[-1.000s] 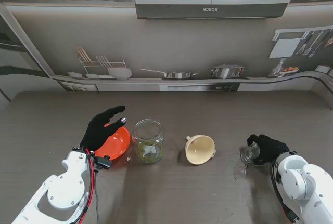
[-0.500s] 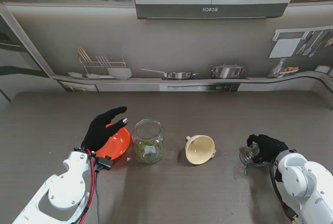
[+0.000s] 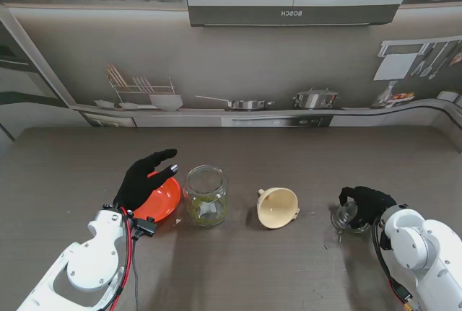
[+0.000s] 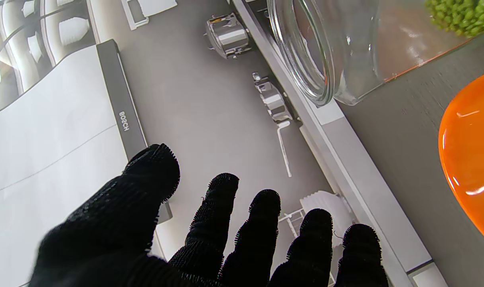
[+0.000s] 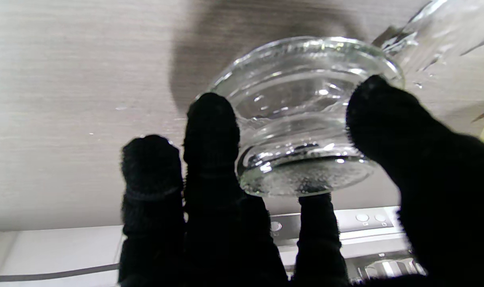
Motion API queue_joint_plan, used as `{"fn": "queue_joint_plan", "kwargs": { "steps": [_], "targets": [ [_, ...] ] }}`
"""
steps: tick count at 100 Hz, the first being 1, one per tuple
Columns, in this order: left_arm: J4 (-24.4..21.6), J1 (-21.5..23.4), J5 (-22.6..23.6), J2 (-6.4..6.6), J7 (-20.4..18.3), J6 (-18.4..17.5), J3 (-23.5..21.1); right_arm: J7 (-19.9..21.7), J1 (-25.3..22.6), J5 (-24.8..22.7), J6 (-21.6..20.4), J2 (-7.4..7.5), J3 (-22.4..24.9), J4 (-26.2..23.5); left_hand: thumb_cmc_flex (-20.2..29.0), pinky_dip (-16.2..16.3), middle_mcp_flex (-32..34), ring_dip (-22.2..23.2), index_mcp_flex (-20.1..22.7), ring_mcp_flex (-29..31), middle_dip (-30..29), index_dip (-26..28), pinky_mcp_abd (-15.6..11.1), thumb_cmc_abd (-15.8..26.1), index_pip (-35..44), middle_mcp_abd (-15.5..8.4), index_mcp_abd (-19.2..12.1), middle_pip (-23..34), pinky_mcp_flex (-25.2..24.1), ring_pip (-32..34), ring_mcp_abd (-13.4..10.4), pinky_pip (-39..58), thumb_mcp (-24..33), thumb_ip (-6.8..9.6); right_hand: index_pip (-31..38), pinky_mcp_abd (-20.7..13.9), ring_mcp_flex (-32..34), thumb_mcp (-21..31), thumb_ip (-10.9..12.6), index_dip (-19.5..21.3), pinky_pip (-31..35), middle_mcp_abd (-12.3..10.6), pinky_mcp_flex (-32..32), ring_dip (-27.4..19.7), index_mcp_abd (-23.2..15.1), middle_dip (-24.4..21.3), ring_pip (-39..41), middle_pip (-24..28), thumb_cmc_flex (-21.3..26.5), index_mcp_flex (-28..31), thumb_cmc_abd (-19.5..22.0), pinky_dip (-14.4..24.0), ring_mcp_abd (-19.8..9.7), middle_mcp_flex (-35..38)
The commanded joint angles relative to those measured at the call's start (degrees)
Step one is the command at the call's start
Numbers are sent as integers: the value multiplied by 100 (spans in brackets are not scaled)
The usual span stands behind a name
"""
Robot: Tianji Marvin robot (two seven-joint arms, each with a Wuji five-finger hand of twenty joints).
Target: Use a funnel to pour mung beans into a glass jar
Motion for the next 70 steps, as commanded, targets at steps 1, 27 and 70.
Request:
{"fn": "queue_joint_plan", "kwargs": {
  "steps": [1,27,70],
  "targets": [
    [-42,23,-30,0,-136,31,-1,318,-158,16,-59,-39,-140,263,-97,91,-71,-66,117,-147,-12,18,-222,192,-22,-19,5,-66,-78,-87,-26,-173,-77,-94,849,-85,360,889,131,-17,332,-1010,169,46,65,142,230,535,951,792,268,37,-362,1298],
    [-53,33,-32,1,-142,35,-8,773,-106,139,-130,21,-183,337,-94,97,-70,-66,116,-155,-11,19,-223,214,-26,-12,6,-66,-86,-87,-20,-174,-105,-90,639,87,-47,723,560,-127,-30,-1050,-224,140,12,138,-138,357,487,46,986,-2,-194,872],
    [-67,40,-44,5,-165,56,-15,869,-2,360,-273,43,-328,594,-91,103,-68,-67,197,-164,-11,38,-228,238,8,-9,46,-67,-97,-89,-30,-178,-141,-83,1108,164,653,638,-100,-258,-40,-1057,463,133,154,392,483,968,1610,785,536,-147,-473,1501]
  ]
}}
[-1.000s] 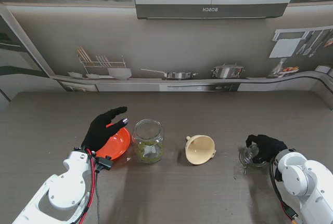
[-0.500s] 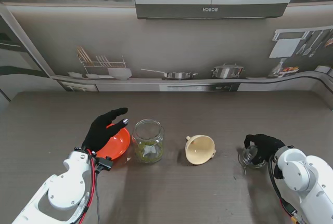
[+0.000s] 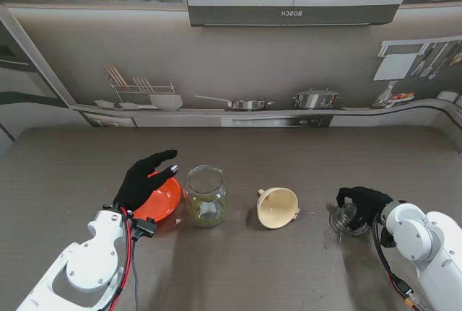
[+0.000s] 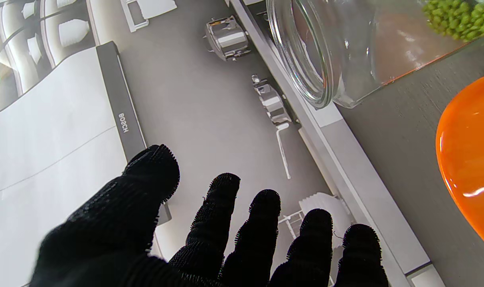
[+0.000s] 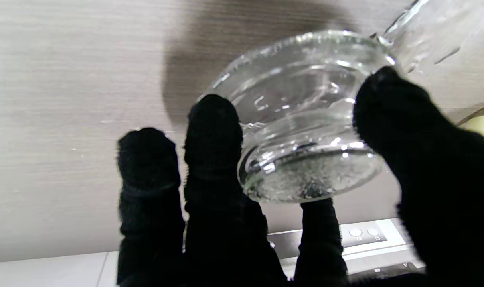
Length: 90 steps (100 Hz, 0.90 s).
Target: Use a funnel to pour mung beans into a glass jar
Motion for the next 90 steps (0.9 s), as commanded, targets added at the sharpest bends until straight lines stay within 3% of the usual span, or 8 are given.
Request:
{"fn": "queue_joint_plan", "kwargs": {
  "steps": [1,10,24,34,40,46,67,90],
  "targets": [
    [-35,21,-24,-7,-114,19,-4,258,-281,-29,-59,-87,-186,443,-93,103,-65,-67,178,-156,-10,33,-228,197,8,-14,-12,-65,-94,-87,-32,-177,-105,-83,828,23,472,1022,279,-432,350,-1370,281,35,276,-183,332,309,1532,1145,541,-154,-421,1885],
    [-34,19,-28,-8,-114,22,-3,177,-273,15,-79,-97,-198,504,-94,104,-72,-68,182,-162,-11,38,-224,200,10,-17,-4,-68,-96,-89,-29,-178,-112,-82,1419,-27,848,1045,239,-1334,477,-1379,561,151,296,-10,332,330,1566,1934,492,-207,-554,2399],
    [-33,18,-37,-7,-121,28,-3,202,-288,43,-97,-94,-187,502,-92,105,-78,-68,195,-164,-12,48,-230,208,17,-31,-8,-69,-104,-89,-29,-180,-120,-80,1568,-53,883,1106,244,-1484,498,-1359,682,328,155,90,455,302,1560,2309,430,-212,-624,2572],
    [-35,22,-34,-6,-127,31,-8,223,-273,29,-144,-83,-205,551,-95,106,-72,-68,218,-166,-11,55,-221,212,26,-25,8,-66,-109,-89,-35,-182,-131,-79,1417,130,718,1091,234,-1547,266,-1373,416,271,200,190,159,172,1430,1999,472,-228,-440,2335],
    [-37,24,-36,-7,-121,33,-9,231,-275,20,-161,-78,-214,568,-88,106,-71,-69,221,-169,-11,57,-224,212,26,-13,14,-66,-113,-90,-25,-183,-130,-77,1073,236,505,1064,244,-1293,51,-1399,230,252,252,133,-84,38,1389,1509,519,-174,-289,2087],
    [-42,27,-38,-7,-124,40,-10,295,-272,4,-203,-63,-222,574,-92,107,-76,-70,222,-175,-12,59,-220,213,26,-26,14,-68,-115,-92,-22,-184,-138,-78,524,438,157,1026,292,-476,-291,-1402,-74,162,193,-46,-484,-120,1246,994,617,-144,-61,1684],
    [-35,21,-50,-3,-147,42,-7,342,-246,-20,-321,-42,-278,652,-88,109,-68,-69,227,-173,-10,65,-223,227,24,-35,13,-65,-119,-89,-19,-185,-154,-75,236,635,-182,1021,823,-209,-648,-1354,-178,-445,-78,-612,-1591,-278,1148,148,1020,-397,350,853],
    [-18,18,-58,-2,-159,43,-11,169,-167,62,-426,-47,-399,914,-89,111,-70,-69,252,-177,-9,74,-220,231,32,-25,21,-65,-128,-90,-19,-187,-164,-72,641,118,750,958,303,-73,-209,-1201,498,-354,225,-714,-1212,6,1931,956,569,-601,-137,1691]
  ]
}}
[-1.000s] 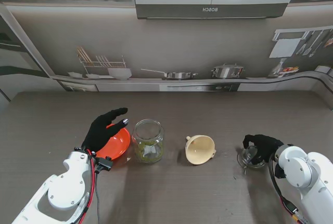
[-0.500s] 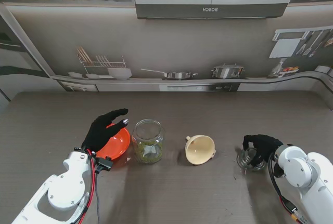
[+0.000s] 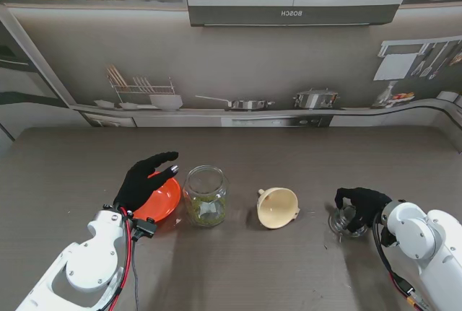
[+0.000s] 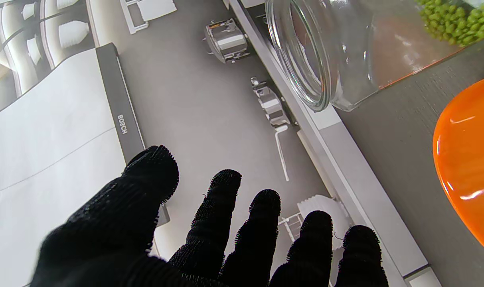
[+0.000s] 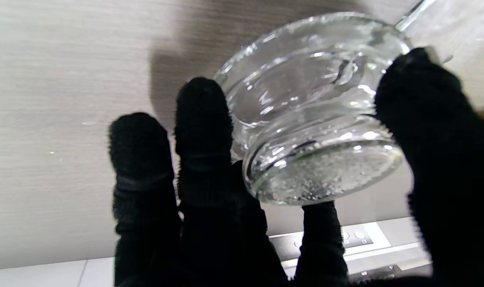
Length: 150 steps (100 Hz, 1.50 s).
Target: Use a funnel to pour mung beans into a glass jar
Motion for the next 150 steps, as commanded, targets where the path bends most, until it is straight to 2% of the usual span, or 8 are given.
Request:
{"fn": "queue_joint_plan", "kwargs": {
  "steps": [1,3,10,35,54,81,109,150],
  "targets": [
    [-13,15,-26,-9,-105,16,-6,224,-365,-91,-6,-121,-242,596,-85,111,-68,-69,77,-86,-9,32,-220,177,18,-17,9,-64,-67,-86,-19,-184,-88,-71,149,-176,416,1586,555,-58,341,-1370,270,-23,348,-1221,-50,-620,2008,1078,720,-97,-489,1165],
    [-13,15,-26,-8,-105,18,-5,202,-361,-91,-8,-123,-249,613,-89,112,-69,-69,61,-85,-10,30,-220,180,11,-29,5,-65,-63,-86,-21,-182,-91,-72,183,-251,443,1601,538,-78,400,-1377,330,52,416,-1202,82,-602,2037,1276,708,-119,-557,1284],
    [-10,12,-25,-8,-107,21,-2,150,-352,-79,-7,-128,-265,654,-90,112,-70,-68,35,-86,-10,28,-218,184,0,-27,7,-65,-66,-86,-21,-183,-92,-71,596,-372,475,1656,502,-1100,650,-1381,520,155,593,-1094,547,-654,2082,1736,673,-279,-740,1708],
    [-2,3,-44,-7,-124,31,8,85,-359,-60,-60,-135,-266,682,-72,116,-75,-67,102,-89,-9,40,-224,209,24,-35,20,-65,-71,-85,-31,-183,-104,-71,937,-626,531,1868,502,-1668,1122,-1449,754,579,440,-763,1623,-748,2025,2656,526,-86,-1145,2629],
    [-1,4,-46,-11,-110,37,10,65,-365,-51,-118,-134,-258,703,-66,120,-81,-67,64,-91,-9,37,-207,216,7,-31,15,-67,-68,-86,-25,-181,-119,-70,1249,-903,557,2050,567,-1610,1481,-1401,874,984,227,-424,2346,-672,2078,3004,399,134,-1486,2703],
    [-4,1,-58,-10,-122,70,19,-84,-301,43,-141,-157,-317,847,-63,130,-85,-68,80,-98,-10,40,-199,231,13,-36,12,-68,-75,-88,-25,-177,-132,-68,1632,-1148,578,2227,590,-1468,1740,-1378,964,1506,344,-187,2913,-451,2203,2812,344,320,-1827,2595],
    [-15,5,-63,-15,-105,98,17,-326,-324,124,-181,-206,-231,848,-57,136,-84,-69,86,-103,-10,41,-202,236,13,-29,17,-68,-74,-89,-26,-176,-145,-65,1722,-1183,579,2266,577,-1489,1736,-1357,962,1559,370,-169,2897,-412,2213,2777,330,326,-1867,2581],
    [-49,26,-71,-22,-84,156,4,-222,-357,217,-82,-237,-27,532,-54,142,-90,-67,81,-106,-11,41,-203,258,10,-20,16,-71,-85,-89,-17,-179,-151,-61,1847,-1198,588,2325,579,-1493,1750,-1332,973,1656,457,-122,2977,-340,2259,2671,333,336,-1914,2549]
  ]
}}
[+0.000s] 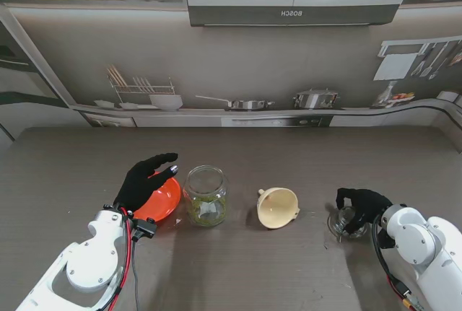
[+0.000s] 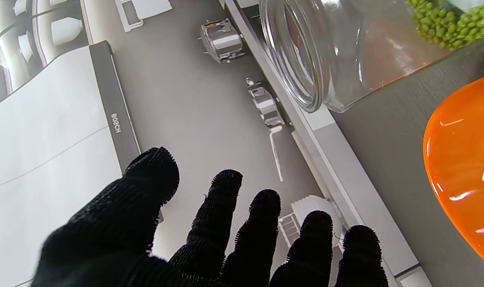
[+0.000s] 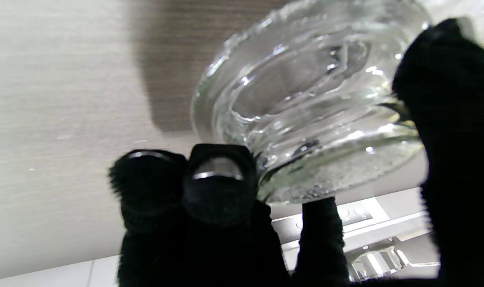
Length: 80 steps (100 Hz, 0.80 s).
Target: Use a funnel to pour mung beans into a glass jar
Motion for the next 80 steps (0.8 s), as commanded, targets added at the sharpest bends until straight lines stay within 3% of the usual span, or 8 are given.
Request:
{"fn": "queue_joint_plan", "kwargs": {
  "steps": [1,80],
  "targets": [
    [-44,30,-25,-21,-88,28,-5,275,-295,-57,57,-83,-146,275,-57,88,-88,-67,95,-106,-10,35,-204,184,16,-19,-31,-70,-83,-89,-16,-178,-138,-62,858,-396,173,2730,599,233,255,-1164,186,89,464,-117,187,-389,2249,2137,840,107,-1214,594],
    [-89,76,-37,-23,-82,78,-67,453,-203,359,280,-136,-110,62,-38,93,-94,-69,68,-112,-11,30,-196,215,2,-18,-17,-74,-90,-91,-3,-183,-163,-56,896,-379,168,2877,607,275,328,-1147,202,225,507,-37,370,-386,2286,2166,712,127,-1239,656]
  ]
}}
